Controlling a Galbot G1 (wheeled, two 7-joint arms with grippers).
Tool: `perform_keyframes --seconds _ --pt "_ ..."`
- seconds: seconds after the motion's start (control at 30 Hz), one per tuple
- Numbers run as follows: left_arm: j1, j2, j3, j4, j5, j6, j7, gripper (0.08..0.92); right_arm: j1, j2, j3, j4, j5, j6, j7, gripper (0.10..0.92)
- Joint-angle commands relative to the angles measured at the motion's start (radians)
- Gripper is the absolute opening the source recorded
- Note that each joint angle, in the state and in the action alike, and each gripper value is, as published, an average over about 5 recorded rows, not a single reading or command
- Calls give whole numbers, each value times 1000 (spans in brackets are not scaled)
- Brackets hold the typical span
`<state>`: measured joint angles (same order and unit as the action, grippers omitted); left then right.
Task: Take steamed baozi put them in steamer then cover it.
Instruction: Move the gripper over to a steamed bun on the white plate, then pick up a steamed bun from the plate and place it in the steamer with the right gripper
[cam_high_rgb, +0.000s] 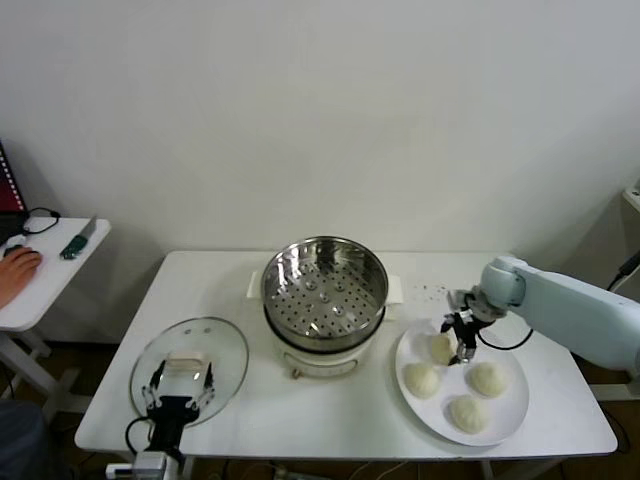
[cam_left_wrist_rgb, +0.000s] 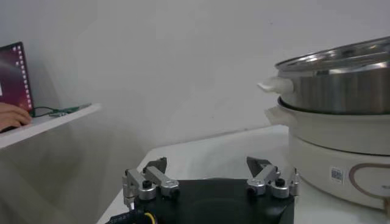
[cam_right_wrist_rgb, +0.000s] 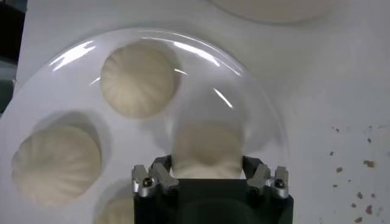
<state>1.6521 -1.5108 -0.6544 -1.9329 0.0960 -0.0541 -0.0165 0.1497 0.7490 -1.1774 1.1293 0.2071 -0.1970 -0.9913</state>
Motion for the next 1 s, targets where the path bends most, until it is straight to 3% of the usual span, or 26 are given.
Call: perform_keyframes --seconds 0.03,0.27,0.6,0.83,1.0 --pt "5 0 0 -1 -2 -2 -1 823 11 0 -2 -1 -2 3 -3 722" --pt "15 2 2 -6 -5 -4 -2 823 150 -9 -67 21 -5 60 -17 713" --pt "30 8 7 -13 -6 -1 -2 823 663 106 -386 107 -18 342 -76 721" --pt "39 11 10 -16 -6 -1 -2 823 773 217 -412 142 -52 454 -98 727" --pt "43 12 12 -15 -6 -3 -3 823 763 321 -364 148 -175 543 -113 729"
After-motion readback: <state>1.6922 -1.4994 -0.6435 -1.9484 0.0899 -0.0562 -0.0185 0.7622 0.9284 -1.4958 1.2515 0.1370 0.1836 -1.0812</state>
